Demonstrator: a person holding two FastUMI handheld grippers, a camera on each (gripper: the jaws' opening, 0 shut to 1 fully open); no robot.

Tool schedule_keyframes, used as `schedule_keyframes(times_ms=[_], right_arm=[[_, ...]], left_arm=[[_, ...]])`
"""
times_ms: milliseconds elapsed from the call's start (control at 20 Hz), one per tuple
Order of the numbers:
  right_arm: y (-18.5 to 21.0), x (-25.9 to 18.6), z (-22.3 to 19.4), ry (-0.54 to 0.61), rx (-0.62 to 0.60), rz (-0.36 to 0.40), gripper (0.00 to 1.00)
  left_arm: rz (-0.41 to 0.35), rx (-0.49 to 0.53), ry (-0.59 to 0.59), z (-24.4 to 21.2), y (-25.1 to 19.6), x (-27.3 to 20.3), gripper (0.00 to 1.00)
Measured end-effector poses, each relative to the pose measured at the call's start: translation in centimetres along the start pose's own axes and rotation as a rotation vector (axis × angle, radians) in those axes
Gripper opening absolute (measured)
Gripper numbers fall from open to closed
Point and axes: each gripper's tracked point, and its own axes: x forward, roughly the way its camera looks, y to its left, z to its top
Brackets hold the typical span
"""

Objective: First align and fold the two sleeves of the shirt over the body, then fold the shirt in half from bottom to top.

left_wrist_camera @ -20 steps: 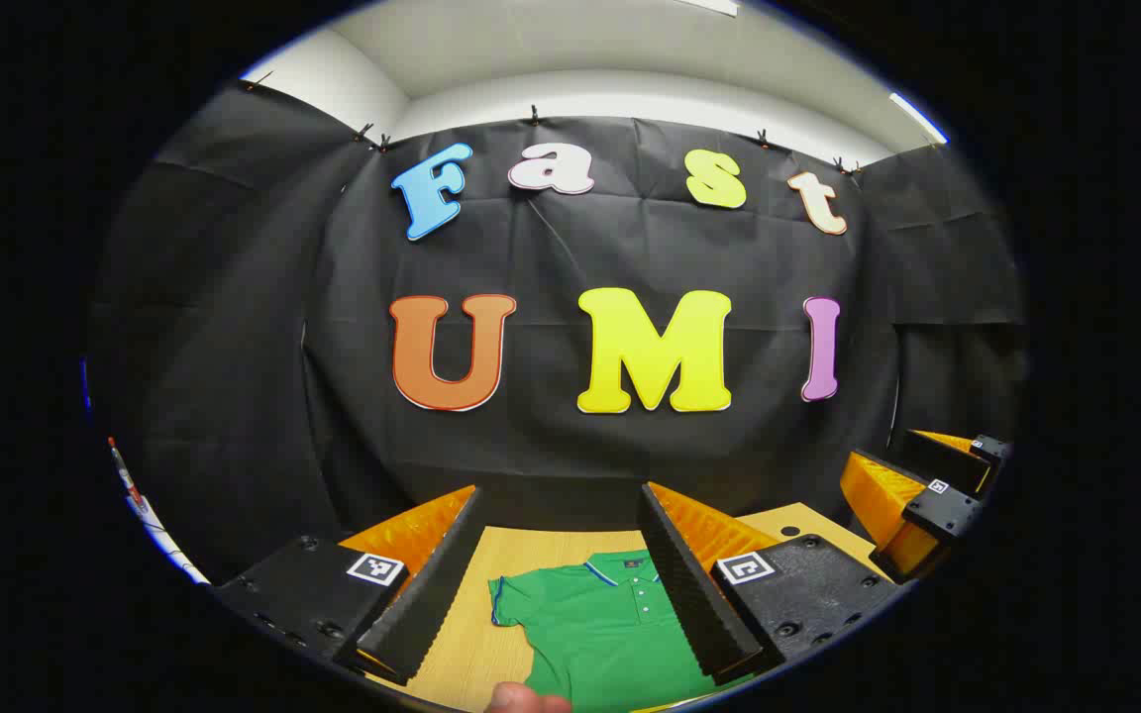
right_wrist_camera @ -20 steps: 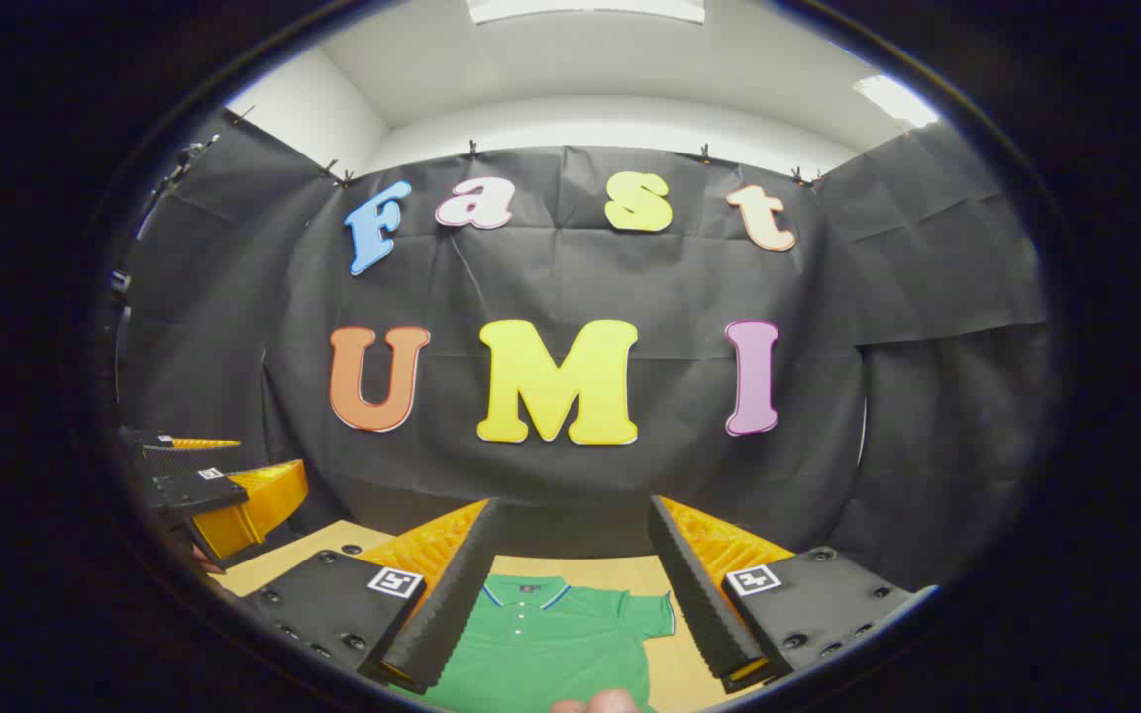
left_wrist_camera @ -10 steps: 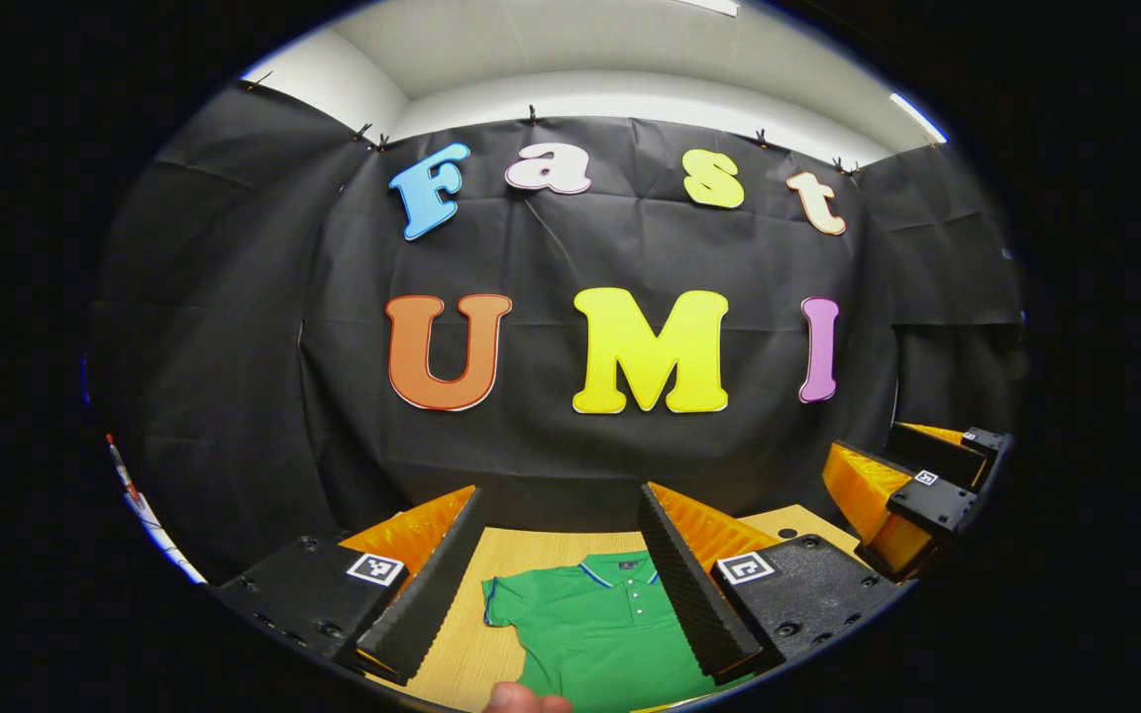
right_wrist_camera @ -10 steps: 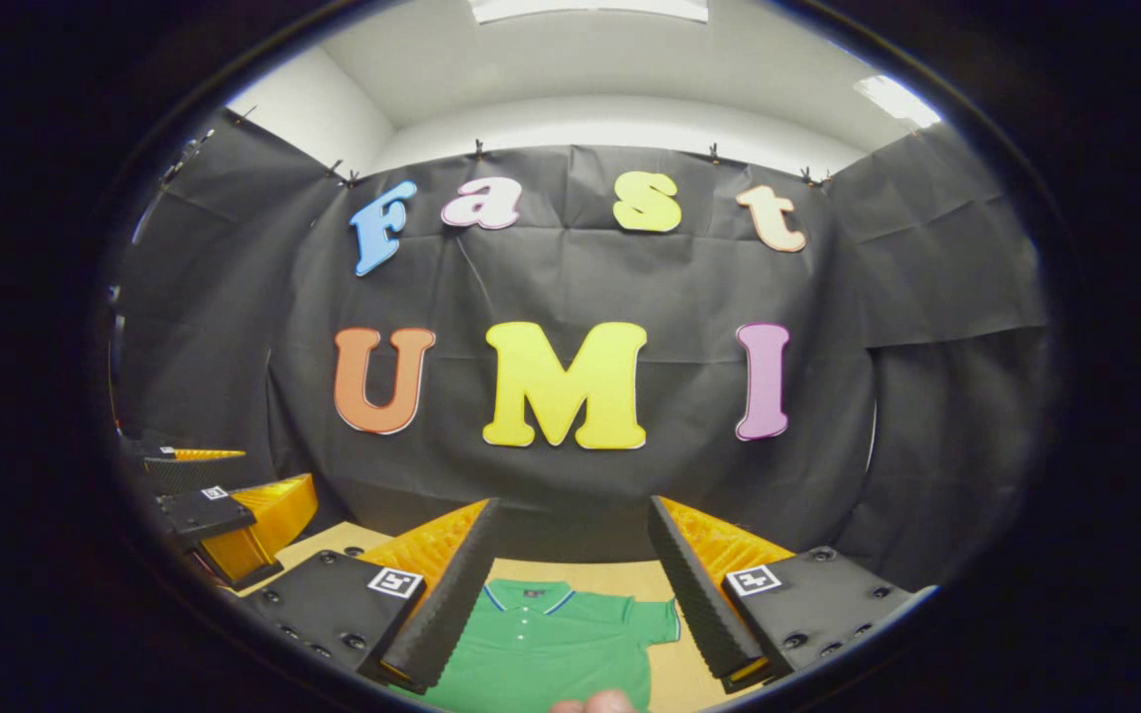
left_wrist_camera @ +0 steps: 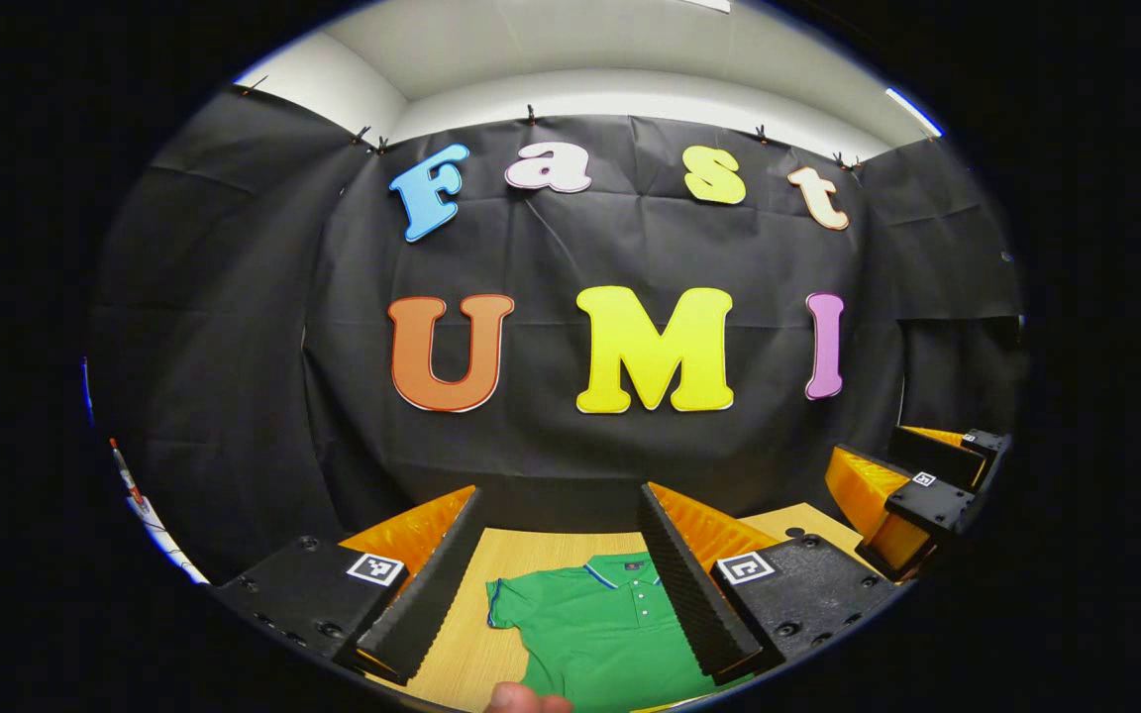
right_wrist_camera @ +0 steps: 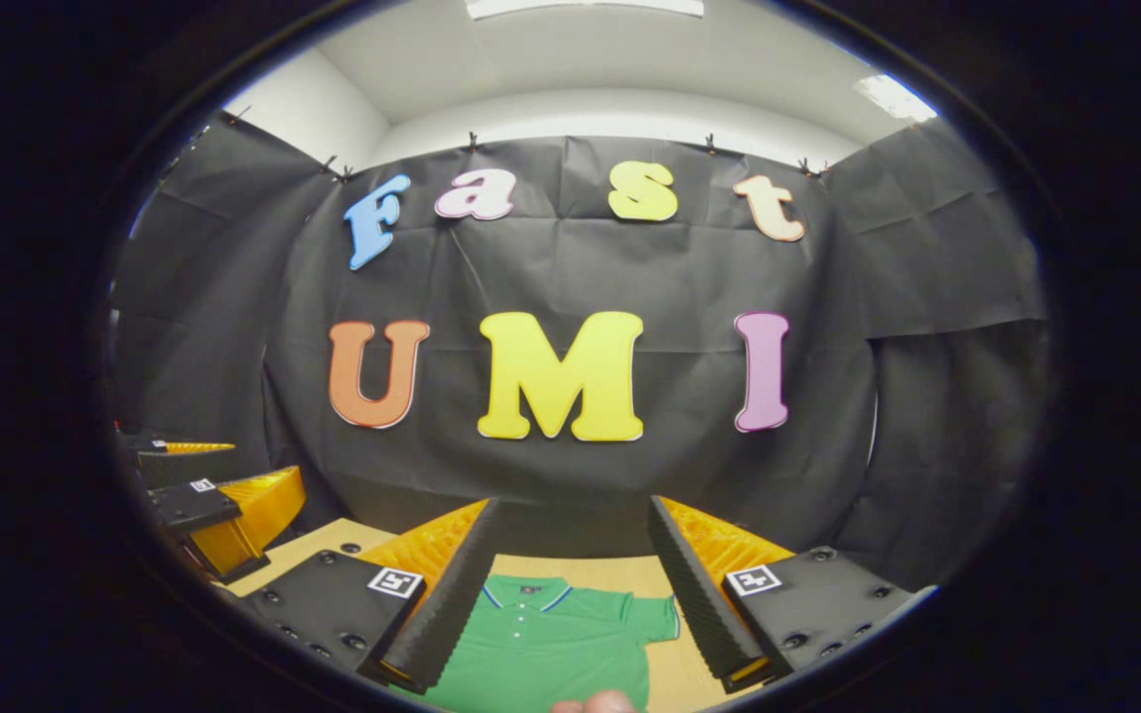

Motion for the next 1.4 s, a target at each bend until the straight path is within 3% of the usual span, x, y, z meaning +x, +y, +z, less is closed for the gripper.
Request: schedule_keyframes(times_ms=[550,900,1050,1400], right_arm=[[-1.8,1.2,-1.9,0.066,-0.010,0.010,0.95],[-5.4,3.1,-4.2,0.148,-0.013,-0.004,0.95],[-6.3,4.3,-6.7,0.236,-0.033,0.044,0.93],[-9.6,7.5,-11.7,0.407,-0.009,0.043,0.92]], left_arm=[[-0.013,0.010,0.025,-1.5,-1.3,0.6,0.99],[-0.047,0.004,0.086,-3.7,-3.4,1.7,0.99],[-0.061,-0.001,0.134,-5.6,-4.2,2.5,0.99],[-0.106,0.000,0.247,-9.2,-6.5,3.3,0.99]])
